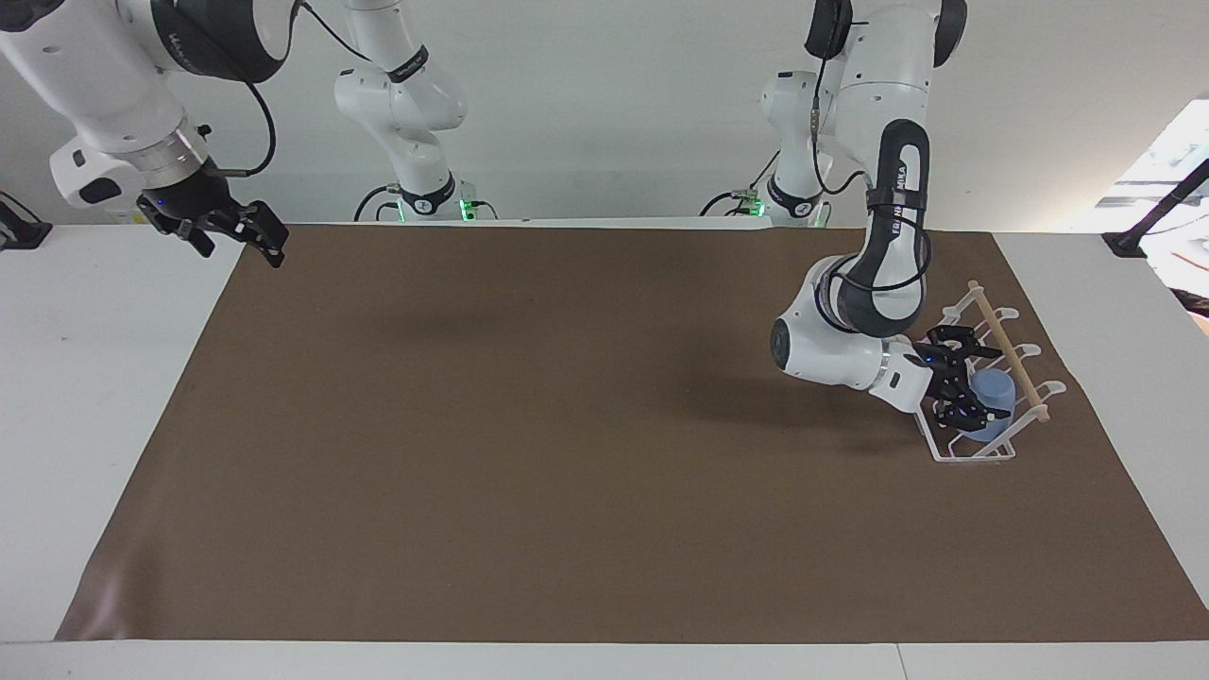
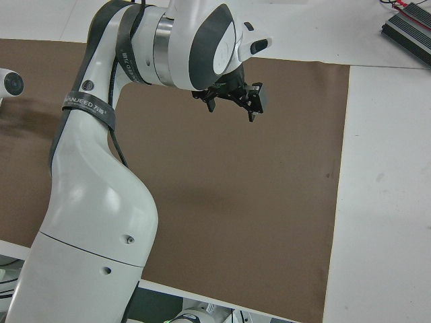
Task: Hang cup on cup holder
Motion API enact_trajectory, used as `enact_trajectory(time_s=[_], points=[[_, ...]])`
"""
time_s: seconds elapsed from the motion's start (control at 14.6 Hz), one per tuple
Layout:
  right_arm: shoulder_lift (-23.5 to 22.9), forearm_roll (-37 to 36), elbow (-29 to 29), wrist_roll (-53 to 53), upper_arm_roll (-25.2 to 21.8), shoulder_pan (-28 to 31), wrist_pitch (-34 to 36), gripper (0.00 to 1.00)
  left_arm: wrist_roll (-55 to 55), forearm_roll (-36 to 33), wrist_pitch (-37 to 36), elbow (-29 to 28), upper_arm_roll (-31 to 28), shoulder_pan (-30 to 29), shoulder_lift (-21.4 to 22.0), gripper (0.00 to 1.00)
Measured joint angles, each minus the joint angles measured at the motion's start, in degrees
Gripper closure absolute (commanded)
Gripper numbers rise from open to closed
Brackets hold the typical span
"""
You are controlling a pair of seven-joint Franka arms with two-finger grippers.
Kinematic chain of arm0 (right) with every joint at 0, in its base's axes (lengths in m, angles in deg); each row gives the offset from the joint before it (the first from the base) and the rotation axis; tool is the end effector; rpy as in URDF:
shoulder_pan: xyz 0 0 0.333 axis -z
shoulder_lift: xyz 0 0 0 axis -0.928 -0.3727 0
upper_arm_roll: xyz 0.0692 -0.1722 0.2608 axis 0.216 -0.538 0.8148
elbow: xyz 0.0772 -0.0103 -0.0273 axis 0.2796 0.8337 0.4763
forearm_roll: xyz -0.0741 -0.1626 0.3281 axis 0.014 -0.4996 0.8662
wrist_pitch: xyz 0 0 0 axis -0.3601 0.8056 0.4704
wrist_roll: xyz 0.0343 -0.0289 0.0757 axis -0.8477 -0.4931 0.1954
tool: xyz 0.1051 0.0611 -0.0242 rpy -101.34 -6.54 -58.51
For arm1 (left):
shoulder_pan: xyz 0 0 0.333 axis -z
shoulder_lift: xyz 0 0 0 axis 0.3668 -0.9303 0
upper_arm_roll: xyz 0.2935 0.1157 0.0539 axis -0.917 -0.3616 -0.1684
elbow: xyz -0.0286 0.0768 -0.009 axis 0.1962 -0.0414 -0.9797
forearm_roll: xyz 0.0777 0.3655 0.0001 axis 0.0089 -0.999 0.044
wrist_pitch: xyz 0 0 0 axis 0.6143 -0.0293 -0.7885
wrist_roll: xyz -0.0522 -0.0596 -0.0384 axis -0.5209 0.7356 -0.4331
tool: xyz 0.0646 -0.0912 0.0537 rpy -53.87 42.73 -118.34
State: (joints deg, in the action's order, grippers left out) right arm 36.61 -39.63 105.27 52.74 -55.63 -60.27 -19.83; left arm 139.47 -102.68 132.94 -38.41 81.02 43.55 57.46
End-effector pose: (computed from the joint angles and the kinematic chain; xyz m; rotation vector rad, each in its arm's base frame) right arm 0.5116 -0.0793 0.5926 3.0912 -0.2760 -0.1632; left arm 0.5860 -0.0847 0.3385 -1.5998 -1.0407 -1.1167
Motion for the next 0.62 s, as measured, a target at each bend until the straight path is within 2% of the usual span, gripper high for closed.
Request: enact_trajectory(time_s=[0.14, 0.27, 0.41, 0.62], points=[[0.1, 0.0, 0.0, 0.0, 0.0, 0.0, 0.0, 0.01, 0.4, 0.7, -0.2, 0.6, 0.3, 0.1, 0.3, 0.0], [0.2, 0.0, 0.0, 0.0, -0.1, 0.0, 0.0, 0.01, 0.3, 4.5, -0.3, 1.7, 0.7, 0.2, 1.4, 0.0], [0.2, 0.0, 0.0, 0.0, -0.2, 0.0, 0.6, 0.01, -3.0, 11.0, -0.1, 2.9, 1.2, 0.3, 4.6, 0.0], [0.3, 0.0, 0.0, 0.0, -1.2, -1.1, 0.9, 0.01, -17.0, 22.0, 0.0, 5.8, 1.2, 0.3, 11.4, 0.0]])
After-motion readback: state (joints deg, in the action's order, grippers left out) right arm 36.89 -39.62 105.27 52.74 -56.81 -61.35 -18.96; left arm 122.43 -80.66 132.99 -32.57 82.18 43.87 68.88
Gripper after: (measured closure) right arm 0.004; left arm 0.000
